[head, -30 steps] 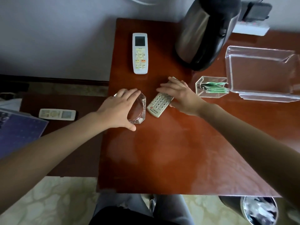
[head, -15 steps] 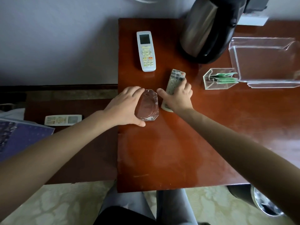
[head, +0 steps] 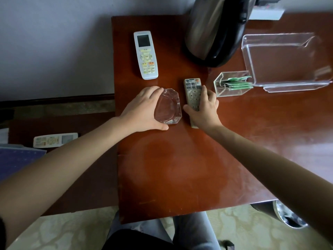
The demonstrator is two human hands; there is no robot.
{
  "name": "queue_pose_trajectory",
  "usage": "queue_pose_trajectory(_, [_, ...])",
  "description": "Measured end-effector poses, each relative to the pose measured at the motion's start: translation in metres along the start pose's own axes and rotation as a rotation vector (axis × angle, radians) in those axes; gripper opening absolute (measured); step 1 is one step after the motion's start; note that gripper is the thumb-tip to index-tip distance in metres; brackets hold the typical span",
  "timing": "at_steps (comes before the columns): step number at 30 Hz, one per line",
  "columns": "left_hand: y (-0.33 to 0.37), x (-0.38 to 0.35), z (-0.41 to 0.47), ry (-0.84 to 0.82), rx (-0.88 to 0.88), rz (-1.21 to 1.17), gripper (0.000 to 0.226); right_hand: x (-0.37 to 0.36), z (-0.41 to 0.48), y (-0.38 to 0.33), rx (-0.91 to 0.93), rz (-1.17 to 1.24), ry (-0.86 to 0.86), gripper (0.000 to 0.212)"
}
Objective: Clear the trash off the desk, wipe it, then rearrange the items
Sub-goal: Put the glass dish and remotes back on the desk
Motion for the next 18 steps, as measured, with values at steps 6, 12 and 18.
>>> queue_pose_trajectory(6, [0.0, -0.001, 0.003, -0.014, 0.001, 0.006, 0.117, 0.001, 0.003, -0.001, -0.001, 0.017, 0.025, 0.083])
queue_pose_trajectory(12, [0.001, -0.001, 0.002, -0.026, -0.021, 0.036, 0.116, 0.003, 0.0, -0.003, -0.01, 0.023, -0.003, 0.082])
queue_pose_trajectory(18, [-0.001, 0.008, -0.019, 0.012, -0.109, 0.118, 0.089, 0.018, -0.029, -0.012, -0.032, -0.029, 0.104, 0.065])
Point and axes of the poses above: each hand's wrist, its own z-axis towards the middle knuckle, its own x-axis out of the back of the hand, y = z × x, the point moved 10 cm from there along z, towards the middle knuckle, and after that the axes turned 2 degrees about -y, right-handed, at the moved point
